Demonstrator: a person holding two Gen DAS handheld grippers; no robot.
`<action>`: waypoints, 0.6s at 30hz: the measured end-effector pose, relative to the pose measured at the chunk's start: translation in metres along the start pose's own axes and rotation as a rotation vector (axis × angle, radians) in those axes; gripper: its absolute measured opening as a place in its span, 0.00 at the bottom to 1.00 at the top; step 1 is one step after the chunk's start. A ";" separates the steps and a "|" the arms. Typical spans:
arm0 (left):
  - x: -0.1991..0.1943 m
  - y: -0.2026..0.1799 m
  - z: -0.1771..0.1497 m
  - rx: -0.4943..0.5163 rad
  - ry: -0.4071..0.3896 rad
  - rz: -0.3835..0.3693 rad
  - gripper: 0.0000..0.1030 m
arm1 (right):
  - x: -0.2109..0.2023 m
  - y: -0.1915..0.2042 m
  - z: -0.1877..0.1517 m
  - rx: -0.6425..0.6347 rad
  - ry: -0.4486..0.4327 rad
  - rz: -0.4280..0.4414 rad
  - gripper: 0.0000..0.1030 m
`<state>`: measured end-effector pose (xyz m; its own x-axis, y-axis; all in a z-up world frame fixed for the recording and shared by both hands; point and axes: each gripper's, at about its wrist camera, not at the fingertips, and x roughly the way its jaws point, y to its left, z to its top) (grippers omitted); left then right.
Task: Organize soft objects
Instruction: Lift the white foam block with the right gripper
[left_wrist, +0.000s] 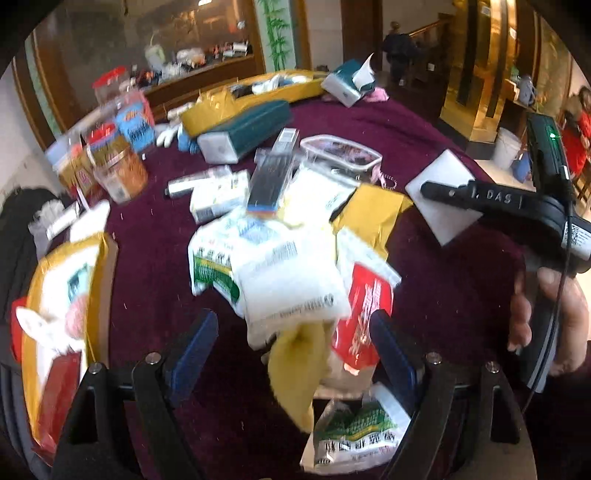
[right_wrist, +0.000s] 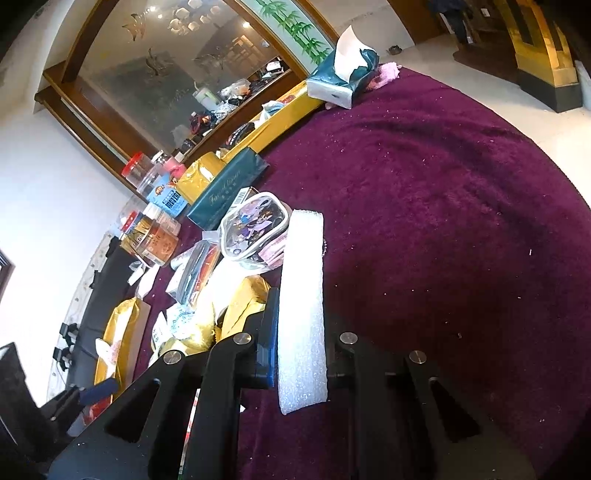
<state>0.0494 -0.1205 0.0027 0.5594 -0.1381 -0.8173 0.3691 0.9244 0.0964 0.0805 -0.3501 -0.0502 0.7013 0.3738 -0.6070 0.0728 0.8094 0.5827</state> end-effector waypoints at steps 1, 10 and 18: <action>0.001 -0.002 0.003 0.005 -0.007 0.017 0.82 | 0.001 0.000 0.000 -0.001 0.002 0.004 0.13; 0.037 0.004 0.028 -0.052 0.079 0.066 0.85 | 0.001 -0.001 0.001 0.010 0.001 0.009 0.13; 0.042 0.039 0.018 -0.147 0.108 0.091 0.92 | 0.002 -0.006 0.001 0.037 0.013 0.011 0.13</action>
<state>0.1007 -0.0969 -0.0171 0.4998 -0.0204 -0.8659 0.2037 0.9744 0.0946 0.0826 -0.3544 -0.0540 0.6932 0.3882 -0.6073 0.0915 0.7884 0.6083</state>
